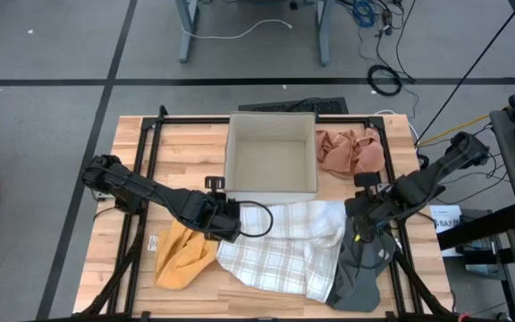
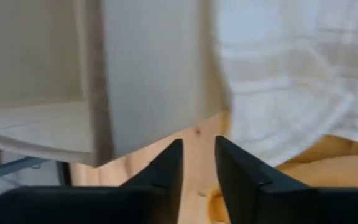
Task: Fold towel
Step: Fold the white towel with brown checkered lines
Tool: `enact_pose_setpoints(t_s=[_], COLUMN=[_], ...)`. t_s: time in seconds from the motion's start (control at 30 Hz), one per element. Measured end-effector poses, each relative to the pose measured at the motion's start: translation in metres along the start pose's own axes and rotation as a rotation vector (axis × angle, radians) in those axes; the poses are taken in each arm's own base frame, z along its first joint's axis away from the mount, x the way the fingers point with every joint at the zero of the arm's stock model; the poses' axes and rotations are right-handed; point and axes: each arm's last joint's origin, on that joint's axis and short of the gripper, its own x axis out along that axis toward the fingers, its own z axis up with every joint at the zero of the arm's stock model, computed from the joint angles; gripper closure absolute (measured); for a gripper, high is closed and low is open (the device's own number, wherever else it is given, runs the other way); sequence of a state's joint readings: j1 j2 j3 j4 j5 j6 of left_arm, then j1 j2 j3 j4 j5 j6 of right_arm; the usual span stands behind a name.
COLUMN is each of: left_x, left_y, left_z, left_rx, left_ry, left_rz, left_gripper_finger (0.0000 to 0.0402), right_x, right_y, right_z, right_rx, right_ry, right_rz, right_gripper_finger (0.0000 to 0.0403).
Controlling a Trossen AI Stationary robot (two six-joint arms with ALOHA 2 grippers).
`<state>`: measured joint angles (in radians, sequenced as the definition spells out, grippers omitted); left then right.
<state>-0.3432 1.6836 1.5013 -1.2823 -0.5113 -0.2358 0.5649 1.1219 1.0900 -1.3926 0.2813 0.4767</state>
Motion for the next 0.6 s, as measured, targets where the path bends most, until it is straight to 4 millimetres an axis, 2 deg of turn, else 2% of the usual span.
enact_pose_setpoints(t_s=[0.1,0.2,0.3,0.4,0.5,0.6], left_x=[-0.001,-0.003,-0.007,-0.011,-0.013,-0.004], left_y=[-0.001,-0.005,-0.018,-0.035,-0.053,-0.066], left_z=[0.000,-0.001,0.002,0.009,0.012,0.007], left_rx=[-0.012,-0.027,-0.034,-0.035,0.010,0.057], left_ry=[-0.013,-0.016,-0.035,-0.130,-0.225,-0.245], left_rz=[0.048,0.021,-0.175,-0.331,-0.384,-0.398], left_gripper_finger=[0.0260,0.0246,0.0244,0.0244,0.0244,0.0244], right_x=[0.009,0.014,0.015,0.019,0.029,0.044], right_y=[0.004,0.019,0.041,0.063,0.085,0.104], right_z=[-0.005,0.000,0.007,0.012,0.013,0.016], right_rx=[0.052,0.061,0.037,-0.009,-0.043,-0.068], right_ry=[0.012,-0.078,-0.212,-0.315,-0.367,-0.375], right_rz=[0.023,0.132,0.278,0.402,0.459,0.476], right_gripper_finger=[0.0263,0.0242,0.0239,0.0243,0.0249,0.0253])
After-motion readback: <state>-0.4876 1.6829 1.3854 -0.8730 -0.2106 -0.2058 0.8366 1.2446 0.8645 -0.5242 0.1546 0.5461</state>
